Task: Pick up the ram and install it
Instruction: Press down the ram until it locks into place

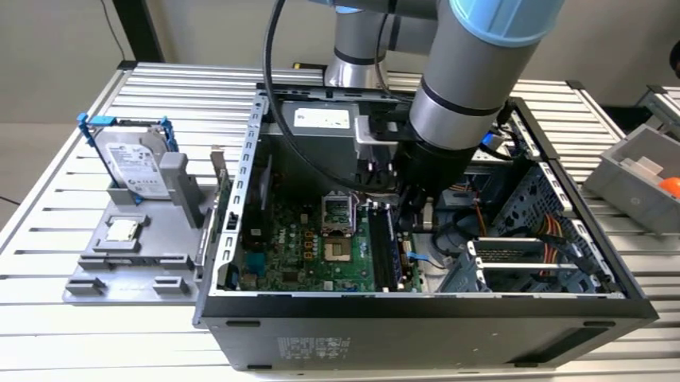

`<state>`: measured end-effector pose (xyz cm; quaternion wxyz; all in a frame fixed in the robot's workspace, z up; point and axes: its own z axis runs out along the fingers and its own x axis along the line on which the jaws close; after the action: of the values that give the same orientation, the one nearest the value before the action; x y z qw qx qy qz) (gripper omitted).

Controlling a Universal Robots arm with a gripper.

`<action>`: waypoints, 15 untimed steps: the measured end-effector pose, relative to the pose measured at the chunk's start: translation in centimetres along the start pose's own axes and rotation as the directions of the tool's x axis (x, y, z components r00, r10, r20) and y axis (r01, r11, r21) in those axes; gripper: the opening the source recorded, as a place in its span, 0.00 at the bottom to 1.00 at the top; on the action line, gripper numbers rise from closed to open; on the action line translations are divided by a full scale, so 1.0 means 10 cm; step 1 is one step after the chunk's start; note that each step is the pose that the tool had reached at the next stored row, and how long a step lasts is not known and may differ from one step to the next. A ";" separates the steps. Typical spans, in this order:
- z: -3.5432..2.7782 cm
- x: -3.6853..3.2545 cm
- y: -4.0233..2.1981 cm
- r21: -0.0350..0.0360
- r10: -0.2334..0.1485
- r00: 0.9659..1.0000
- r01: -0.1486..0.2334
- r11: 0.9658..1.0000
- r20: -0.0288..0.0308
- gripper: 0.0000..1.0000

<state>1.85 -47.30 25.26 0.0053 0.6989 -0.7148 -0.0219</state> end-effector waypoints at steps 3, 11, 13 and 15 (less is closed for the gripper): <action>-0.055 -0.001 0.002 0.000 0.000 1.000 0.000 1.000 -0.001 0.00; -0.212 -0.005 0.009 0.000 0.000 1.000 0.000 1.000 -0.002 0.00; -0.242 -0.006 0.009 0.000 0.000 1.000 0.000 1.000 -0.002 0.00; -0.272 -0.006 0.010 0.000 0.000 1.000 0.000 1.000 -0.002 0.00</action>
<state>1.85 -47.30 27.99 0.0061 0.6989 -0.7149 -0.0211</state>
